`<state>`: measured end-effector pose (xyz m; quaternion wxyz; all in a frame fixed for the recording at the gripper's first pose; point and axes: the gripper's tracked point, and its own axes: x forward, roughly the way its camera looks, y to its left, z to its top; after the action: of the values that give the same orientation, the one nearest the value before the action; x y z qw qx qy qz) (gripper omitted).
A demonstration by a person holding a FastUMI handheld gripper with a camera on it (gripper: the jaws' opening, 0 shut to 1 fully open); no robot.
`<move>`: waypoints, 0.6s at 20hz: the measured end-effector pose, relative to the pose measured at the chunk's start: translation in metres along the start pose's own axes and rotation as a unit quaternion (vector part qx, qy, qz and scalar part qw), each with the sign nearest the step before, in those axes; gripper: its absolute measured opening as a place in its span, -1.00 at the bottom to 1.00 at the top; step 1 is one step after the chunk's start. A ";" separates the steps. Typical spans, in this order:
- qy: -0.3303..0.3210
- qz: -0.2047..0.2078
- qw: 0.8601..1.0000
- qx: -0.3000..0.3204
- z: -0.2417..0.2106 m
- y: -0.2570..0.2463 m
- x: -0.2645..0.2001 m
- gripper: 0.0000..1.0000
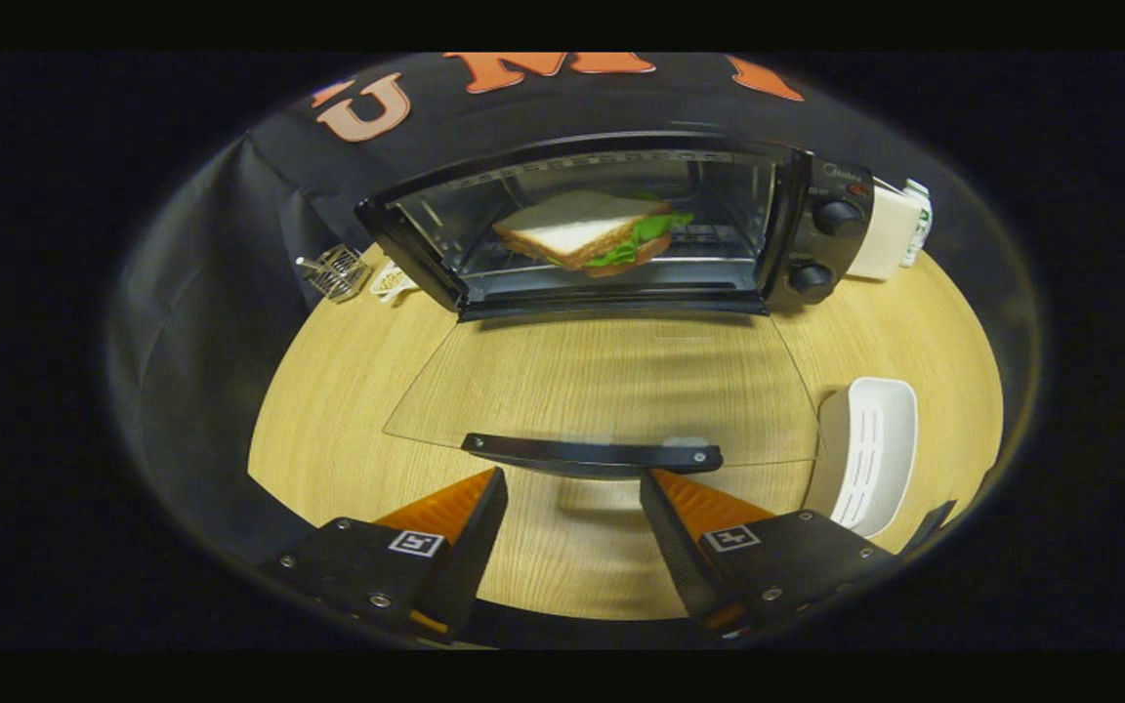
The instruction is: Open the toaster oven, put the food inside, and close the toaster oven door.
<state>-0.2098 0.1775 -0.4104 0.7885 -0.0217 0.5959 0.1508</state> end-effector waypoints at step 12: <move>-0.125 -0.028 0.989 -0.074 0.082 0.007 -0.044 0.59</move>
<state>-0.1461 0.1923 -0.3439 0.8570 -0.0781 0.4788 0.1738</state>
